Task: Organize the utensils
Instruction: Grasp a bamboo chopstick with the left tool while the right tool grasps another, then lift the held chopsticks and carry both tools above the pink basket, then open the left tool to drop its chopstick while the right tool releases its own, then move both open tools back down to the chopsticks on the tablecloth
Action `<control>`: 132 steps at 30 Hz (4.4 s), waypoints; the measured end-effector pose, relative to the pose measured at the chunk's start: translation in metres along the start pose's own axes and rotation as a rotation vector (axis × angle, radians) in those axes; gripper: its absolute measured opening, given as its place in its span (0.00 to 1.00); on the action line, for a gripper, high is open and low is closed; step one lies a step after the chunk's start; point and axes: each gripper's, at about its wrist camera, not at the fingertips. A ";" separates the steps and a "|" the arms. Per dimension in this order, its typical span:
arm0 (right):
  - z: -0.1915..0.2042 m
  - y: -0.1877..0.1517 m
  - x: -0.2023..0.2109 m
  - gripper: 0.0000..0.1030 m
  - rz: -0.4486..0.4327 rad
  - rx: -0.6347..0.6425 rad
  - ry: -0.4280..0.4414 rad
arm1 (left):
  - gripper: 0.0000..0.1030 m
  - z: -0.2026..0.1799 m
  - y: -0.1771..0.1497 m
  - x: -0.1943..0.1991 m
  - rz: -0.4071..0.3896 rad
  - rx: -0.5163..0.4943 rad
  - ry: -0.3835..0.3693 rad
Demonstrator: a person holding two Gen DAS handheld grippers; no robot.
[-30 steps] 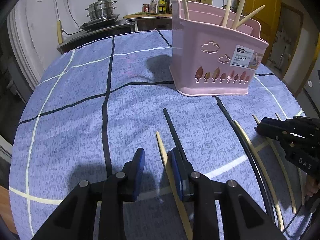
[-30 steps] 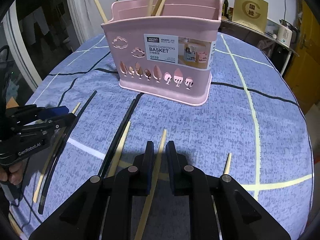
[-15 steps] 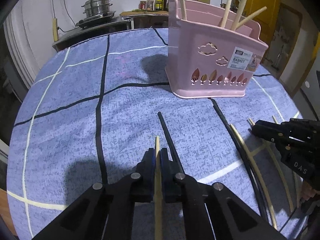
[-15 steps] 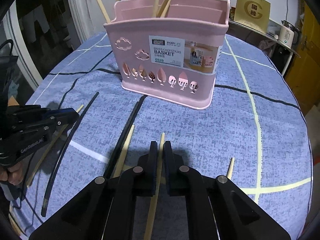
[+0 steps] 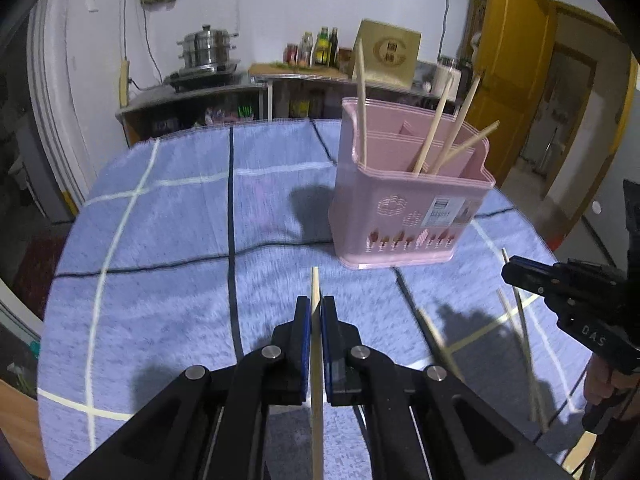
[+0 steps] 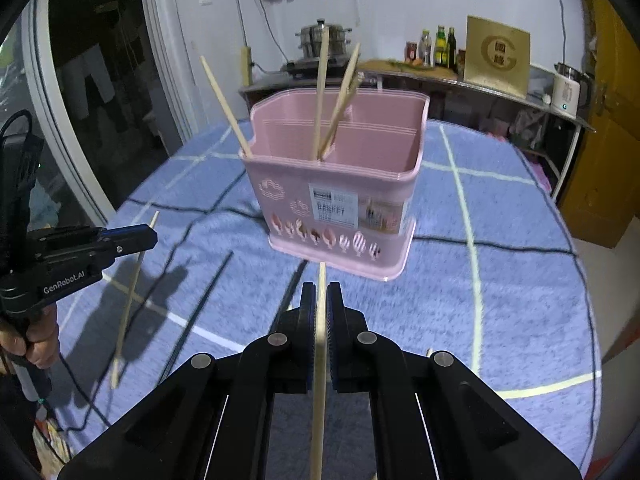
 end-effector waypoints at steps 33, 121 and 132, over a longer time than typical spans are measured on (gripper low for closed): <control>0.029 0.018 0.075 0.05 -0.175 0.064 0.005 | 0.05 -0.008 0.018 0.103 -0.172 -0.010 -0.039; -0.001 0.087 0.055 0.12 -0.326 0.034 0.076 | 0.17 -0.029 0.101 0.039 -0.270 0.025 -0.103; 0.005 0.028 0.083 0.12 -0.314 0.026 0.106 | 0.21 -0.029 0.026 0.073 -0.264 0.027 -0.106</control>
Point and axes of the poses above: each gripper's, at about its wrist camera, not at the fingertips, and x roughly against the way its jaws point, z to its left, y to its top, and after that the axes turned 9 degrees about y, right-handed
